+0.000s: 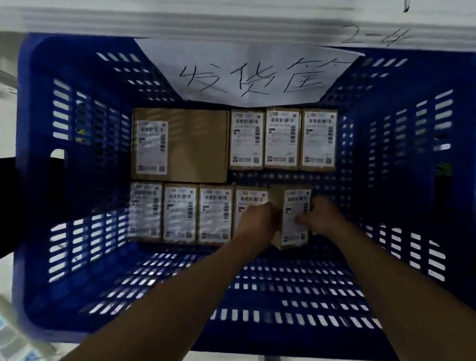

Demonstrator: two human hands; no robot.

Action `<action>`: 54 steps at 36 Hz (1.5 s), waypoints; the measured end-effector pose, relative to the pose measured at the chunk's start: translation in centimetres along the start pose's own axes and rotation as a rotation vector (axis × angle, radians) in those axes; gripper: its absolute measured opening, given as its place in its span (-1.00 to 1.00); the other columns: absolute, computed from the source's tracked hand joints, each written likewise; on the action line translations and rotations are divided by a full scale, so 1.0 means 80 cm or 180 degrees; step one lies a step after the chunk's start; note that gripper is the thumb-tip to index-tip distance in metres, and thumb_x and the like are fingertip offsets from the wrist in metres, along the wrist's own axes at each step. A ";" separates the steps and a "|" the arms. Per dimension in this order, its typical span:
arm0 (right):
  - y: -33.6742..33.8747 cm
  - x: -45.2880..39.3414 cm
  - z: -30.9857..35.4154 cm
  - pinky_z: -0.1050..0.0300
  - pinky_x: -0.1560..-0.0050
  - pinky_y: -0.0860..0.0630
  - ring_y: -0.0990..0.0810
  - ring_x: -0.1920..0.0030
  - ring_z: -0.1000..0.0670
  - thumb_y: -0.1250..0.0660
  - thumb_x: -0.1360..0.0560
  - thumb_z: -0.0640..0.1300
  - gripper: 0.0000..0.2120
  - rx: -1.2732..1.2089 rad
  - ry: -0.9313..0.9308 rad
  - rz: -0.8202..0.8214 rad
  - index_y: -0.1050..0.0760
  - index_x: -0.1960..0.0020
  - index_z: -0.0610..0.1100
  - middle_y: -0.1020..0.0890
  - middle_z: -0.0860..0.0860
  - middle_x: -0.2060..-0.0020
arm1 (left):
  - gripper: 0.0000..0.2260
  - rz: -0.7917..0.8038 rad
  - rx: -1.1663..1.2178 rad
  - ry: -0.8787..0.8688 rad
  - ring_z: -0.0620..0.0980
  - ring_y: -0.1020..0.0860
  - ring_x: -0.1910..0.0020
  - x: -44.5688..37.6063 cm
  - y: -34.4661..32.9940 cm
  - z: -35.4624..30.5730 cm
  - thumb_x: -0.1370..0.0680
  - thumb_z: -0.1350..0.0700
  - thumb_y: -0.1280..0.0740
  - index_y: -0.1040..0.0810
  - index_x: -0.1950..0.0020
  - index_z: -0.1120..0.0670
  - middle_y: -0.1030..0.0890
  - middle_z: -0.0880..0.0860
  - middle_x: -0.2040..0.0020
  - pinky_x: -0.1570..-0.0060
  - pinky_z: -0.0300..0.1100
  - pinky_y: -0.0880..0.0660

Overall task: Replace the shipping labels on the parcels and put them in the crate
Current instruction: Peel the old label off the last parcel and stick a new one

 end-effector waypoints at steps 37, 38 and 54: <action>-0.081 0.020 0.006 -0.09 -0.57 0.12 0.28 -0.59 -0.22 -0.55 -0.40 0.13 0.25 0.1934 0.0835 -0.0743 0.41 -0.60 -0.07 0.43 -0.16 -0.54 | -0.07 -0.0343 -0.1340 -0.0375 0.03 0.44 -0.56 0.007 -0.021 0.087 -0.64 -0.07 -0.33 0.43 -0.56 0.05 0.46 0.05 -0.57 -0.56 -0.02 0.36; -0.081 0.019 0.002 -0.07 -0.57 0.10 0.30 -0.59 -0.19 -0.55 -0.38 0.15 0.27 0.1875 0.0845 -0.0705 0.42 -0.59 -0.06 0.48 -0.12 -0.52 | -0.07 -0.0308 -0.1352 -0.0345 0.03 0.44 -0.56 0.007 -0.022 0.088 -0.64 -0.08 -0.32 0.44 -0.56 0.04 0.47 0.04 -0.57 -0.57 -0.01 0.36; -0.070 0.029 0.018 0.00 -0.58 0.16 0.23 -0.61 -0.16 -0.45 -0.50 0.14 0.11 0.2020 0.0881 -0.0659 0.33 -0.61 -0.17 0.33 -0.13 -0.58 | -0.07 -0.0155 -0.1428 -0.0096 0.04 0.39 -0.59 0.013 -0.015 0.077 -0.66 -0.07 -0.29 0.54 -0.49 0.02 0.49 0.05 -0.56 -0.60 0.03 0.27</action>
Point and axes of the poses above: each hand's wrist, its own x-axis away from the middle knuckle, its own y-axis out of the back of the hand, z = x × y, the point moved 6 cm from there along -x, towards the middle knuckle
